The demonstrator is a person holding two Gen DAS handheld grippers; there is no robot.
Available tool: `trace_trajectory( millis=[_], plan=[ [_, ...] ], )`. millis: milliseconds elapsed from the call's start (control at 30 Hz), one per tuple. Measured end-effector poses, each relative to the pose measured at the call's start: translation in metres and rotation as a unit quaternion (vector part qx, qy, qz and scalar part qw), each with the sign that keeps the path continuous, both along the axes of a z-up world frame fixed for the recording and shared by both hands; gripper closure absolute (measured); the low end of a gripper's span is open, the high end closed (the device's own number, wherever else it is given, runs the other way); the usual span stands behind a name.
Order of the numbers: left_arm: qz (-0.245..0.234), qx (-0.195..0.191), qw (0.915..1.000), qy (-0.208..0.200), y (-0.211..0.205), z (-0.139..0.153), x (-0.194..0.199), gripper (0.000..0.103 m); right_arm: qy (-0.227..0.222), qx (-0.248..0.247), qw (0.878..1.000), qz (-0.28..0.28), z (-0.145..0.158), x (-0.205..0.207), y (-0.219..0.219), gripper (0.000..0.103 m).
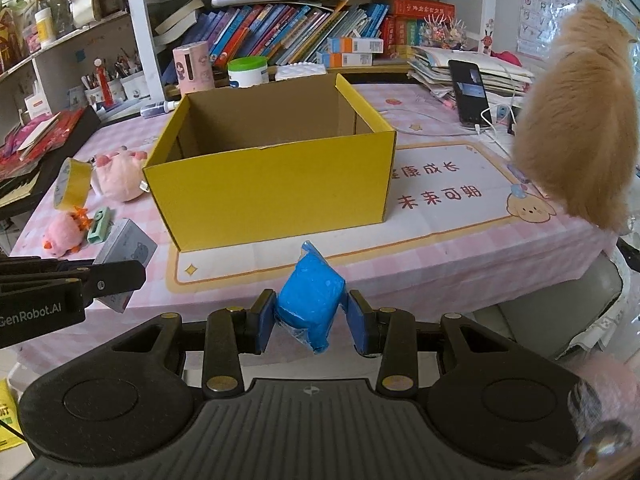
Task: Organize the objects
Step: 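Carry the blue block and white box over the yellow box with both tools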
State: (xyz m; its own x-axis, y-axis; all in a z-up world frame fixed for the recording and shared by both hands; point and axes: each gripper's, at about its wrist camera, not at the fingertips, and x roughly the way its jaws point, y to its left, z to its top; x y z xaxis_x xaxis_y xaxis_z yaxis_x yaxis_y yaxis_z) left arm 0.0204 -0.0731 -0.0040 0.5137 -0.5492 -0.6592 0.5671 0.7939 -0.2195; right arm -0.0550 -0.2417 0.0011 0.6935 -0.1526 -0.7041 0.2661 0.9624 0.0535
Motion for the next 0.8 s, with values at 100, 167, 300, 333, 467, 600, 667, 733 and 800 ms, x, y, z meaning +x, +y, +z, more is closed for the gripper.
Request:
trace_trajectory(
  millis=[100,167,300,333,467,600,667,733,800],
  plan=[
    [0.003,0.003,1.0000,0.003,-0.005,-0.001,0.003,0.090,0.004,0.002,1.000,0.004,-0.002,0.006,-0.006,0.067],
    [0.002,0.004,1.0000,0.002,-0.008,-0.001,0.005,0.090,0.006,0.004,1.000,0.007,-0.003,0.010,-0.010,0.067],
    [0.002,0.004,1.0000,-0.001,-0.015,0.001,0.008,0.090,0.009,0.005,1.000,0.013,-0.003,0.017,-0.016,0.067],
    [0.002,0.003,1.0000,-0.002,-0.017,0.002,0.009,0.090,0.010,0.005,1.000,0.015,-0.003,0.020,-0.017,0.067],
    [0.003,0.001,1.0000,-0.009,-0.025,0.007,0.014,0.090,0.016,0.001,1.000,0.022,-0.004,0.028,-0.023,0.067],
    [0.003,-0.001,0.9998,-0.019,-0.034,0.013,0.019,0.090,0.013,0.001,1.000,0.027,-0.001,0.037,-0.032,0.067],
    [0.004,-0.003,0.9997,-0.024,-0.039,0.017,0.023,0.090,0.010,0.000,0.999,0.030,0.001,0.041,-0.037,0.067],
    [0.007,-0.005,0.9995,-0.029,-0.044,0.020,0.028,0.090,0.005,0.000,0.999,0.034,0.004,0.047,-0.042,0.067],
    [0.013,-0.008,0.9993,-0.033,-0.049,0.025,0.033,0.090,0.000,-0.003,0.999,0.041,0.007,0.052,-0.046,0.067]
  ],
)
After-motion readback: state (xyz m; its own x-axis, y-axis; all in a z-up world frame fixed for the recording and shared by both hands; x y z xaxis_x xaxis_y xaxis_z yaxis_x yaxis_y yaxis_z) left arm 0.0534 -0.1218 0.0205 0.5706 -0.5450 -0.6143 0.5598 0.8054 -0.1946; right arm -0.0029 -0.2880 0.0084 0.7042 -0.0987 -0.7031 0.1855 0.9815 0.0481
